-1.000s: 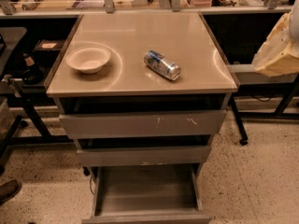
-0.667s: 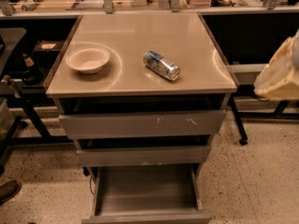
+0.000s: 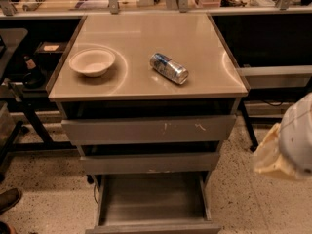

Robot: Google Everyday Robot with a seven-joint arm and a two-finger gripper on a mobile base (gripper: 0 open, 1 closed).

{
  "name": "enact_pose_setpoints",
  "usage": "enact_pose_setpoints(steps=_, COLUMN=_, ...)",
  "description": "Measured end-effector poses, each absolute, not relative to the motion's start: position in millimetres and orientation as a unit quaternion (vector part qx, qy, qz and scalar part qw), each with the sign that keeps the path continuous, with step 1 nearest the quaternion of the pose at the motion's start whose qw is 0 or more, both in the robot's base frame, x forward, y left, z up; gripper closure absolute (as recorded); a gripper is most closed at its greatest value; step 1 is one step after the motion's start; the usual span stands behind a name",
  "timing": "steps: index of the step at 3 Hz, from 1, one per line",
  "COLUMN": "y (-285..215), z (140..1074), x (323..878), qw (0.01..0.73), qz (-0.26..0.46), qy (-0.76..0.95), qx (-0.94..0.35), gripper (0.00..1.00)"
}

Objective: Close bottom drawer

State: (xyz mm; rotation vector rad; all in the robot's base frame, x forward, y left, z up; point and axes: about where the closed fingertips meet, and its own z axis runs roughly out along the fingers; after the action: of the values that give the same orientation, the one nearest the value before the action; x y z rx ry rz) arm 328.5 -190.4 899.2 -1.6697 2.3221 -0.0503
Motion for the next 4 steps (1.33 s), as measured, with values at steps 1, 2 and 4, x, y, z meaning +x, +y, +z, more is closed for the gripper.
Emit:
enact_pose_setpoints(steps=1, y=-183.3, z=841.5, x=299.5, qw=0.102, qz=0.016, qy=0.811, qx=-0.575, gripper=1.00)
enact_pose_setpoints(steps=2, y=-185.6, z=827.4, x=290.7, qw=0.087, qz=0.023, qy=0.813, qx=-0.575, gripper=1.00)
enact_pose_setpoints(steps=4, y=-180.1, z=790.7, x=295.8, qw=0.082, qz=0.038, qy=0.825, qx=-0.558, gripper=1.00)
